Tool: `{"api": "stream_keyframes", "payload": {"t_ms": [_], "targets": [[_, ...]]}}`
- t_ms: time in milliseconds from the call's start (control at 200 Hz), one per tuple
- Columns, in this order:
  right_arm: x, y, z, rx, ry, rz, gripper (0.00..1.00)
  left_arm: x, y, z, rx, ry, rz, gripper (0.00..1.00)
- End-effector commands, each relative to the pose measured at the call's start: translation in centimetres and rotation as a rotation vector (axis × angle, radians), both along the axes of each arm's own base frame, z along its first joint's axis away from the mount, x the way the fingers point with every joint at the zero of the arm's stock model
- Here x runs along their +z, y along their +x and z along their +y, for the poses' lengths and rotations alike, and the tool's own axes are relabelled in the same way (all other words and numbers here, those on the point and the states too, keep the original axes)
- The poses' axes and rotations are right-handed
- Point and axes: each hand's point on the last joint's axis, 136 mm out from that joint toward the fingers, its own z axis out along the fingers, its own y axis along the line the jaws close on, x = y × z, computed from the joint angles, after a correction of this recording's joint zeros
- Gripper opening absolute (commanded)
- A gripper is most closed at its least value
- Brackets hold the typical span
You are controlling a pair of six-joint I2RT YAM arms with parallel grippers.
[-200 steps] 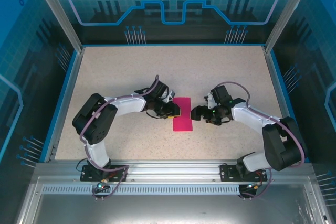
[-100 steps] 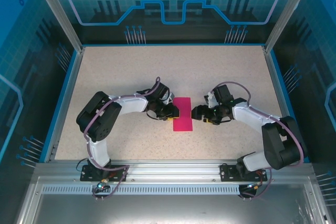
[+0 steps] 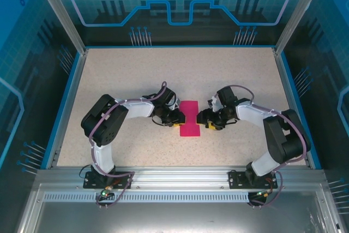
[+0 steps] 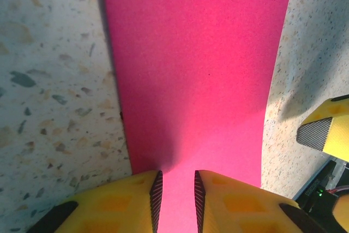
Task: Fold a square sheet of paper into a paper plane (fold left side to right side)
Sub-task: Fold the triangle a second time at the center of the table.
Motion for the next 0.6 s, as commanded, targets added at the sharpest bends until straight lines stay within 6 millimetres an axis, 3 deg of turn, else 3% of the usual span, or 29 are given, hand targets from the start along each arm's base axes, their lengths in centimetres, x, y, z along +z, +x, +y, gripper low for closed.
{"api": "stream_keyframes", "payload": {"t_ms": [0, 360, 595], "targets": [[0.4, 0.1, 1.7, 0.008, 0.06, 0.037, 0.64, -1.1, -1.2, 0.7, 0.009, 0.035, 0.04, 0.26], [-1.4, -0.7, 2.5, 0.008, 0.031, 0.108, 0.6, -1.1, -1.3, 0.5, 0.006, 0.03, 0.037, 0.26], [-1.5, -0.8, 2.9, 0.01, 0.046, 0.115, 0.55, -1.1, -1.3, 0.4, 0.004, 0.029, 0.038, 0.26]]}}
